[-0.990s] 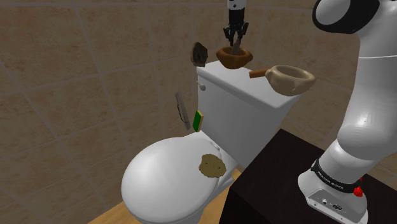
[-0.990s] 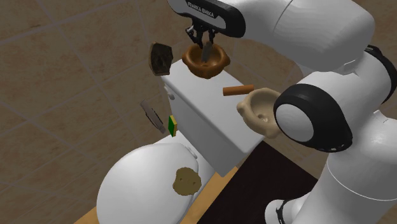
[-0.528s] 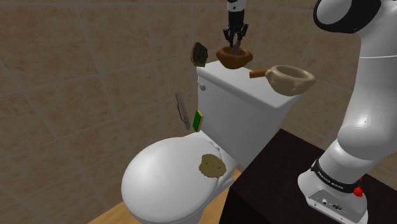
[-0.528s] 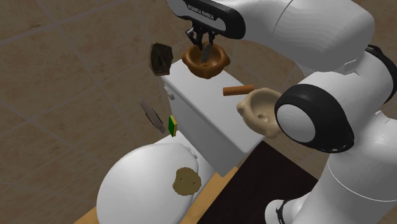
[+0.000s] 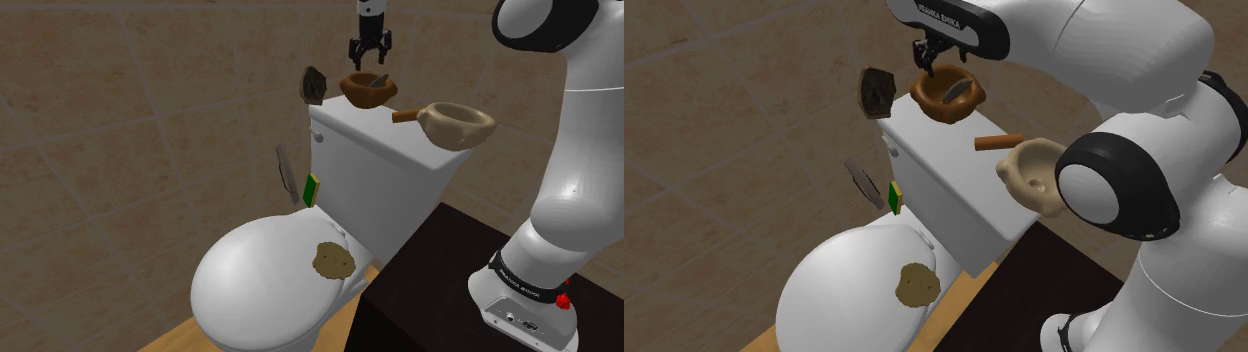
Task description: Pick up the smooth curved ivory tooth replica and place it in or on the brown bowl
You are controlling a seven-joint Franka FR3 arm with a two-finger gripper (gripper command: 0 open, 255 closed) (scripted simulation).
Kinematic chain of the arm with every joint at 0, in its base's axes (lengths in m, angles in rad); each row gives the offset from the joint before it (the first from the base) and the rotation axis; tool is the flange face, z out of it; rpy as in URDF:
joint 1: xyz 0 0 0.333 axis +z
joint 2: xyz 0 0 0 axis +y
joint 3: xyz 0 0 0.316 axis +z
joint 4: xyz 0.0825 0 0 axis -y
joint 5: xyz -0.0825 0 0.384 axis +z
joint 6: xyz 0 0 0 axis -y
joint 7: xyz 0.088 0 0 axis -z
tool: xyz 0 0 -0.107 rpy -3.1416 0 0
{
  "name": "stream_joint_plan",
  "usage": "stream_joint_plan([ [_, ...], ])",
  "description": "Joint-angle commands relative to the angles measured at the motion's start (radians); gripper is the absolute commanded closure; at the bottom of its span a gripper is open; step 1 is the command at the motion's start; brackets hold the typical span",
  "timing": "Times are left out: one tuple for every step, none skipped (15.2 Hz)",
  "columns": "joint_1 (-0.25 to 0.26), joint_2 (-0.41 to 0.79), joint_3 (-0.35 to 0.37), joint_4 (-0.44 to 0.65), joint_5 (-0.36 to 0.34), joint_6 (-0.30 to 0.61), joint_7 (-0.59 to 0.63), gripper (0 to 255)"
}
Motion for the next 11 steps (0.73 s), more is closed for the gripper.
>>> stream_joint_plan([
  [0.004,0.018,0.001,0.079,0.001,-0.061,-0.005,0],
  [0.007,0.033,0.002,0.135,0.001,-0.103,-0.008,0],
  [0.01,0.047,0.002,0.184,0.001,-0.138,-0.011,0],
  [0.01,0.047,0.002,0.184,0.001,-0.138,-0.011,0],
  [0.01,0.047,0.002,0.184,0.001,-0.138,-0.011,0],
  [0.01,0.047,0.002,0.184,0.001,-0.138,-0.011,0],
  [0.01,0.047,0.002,0.184,0.001,-0.138,-0.011,0],
  [0.01,0.047,0.002,0.184,0.001,-0.138,-0.011,0],
  [0.01,0.047,0.002,0.184,0.001,-0.138,-0.011,0],
  [0.01,0.047,0.002,0.184,0.001,-0.138,-0.011,0],
  [0.01,0.047,0.002,0.184,0.001,-0.138,-0.011,0],
])
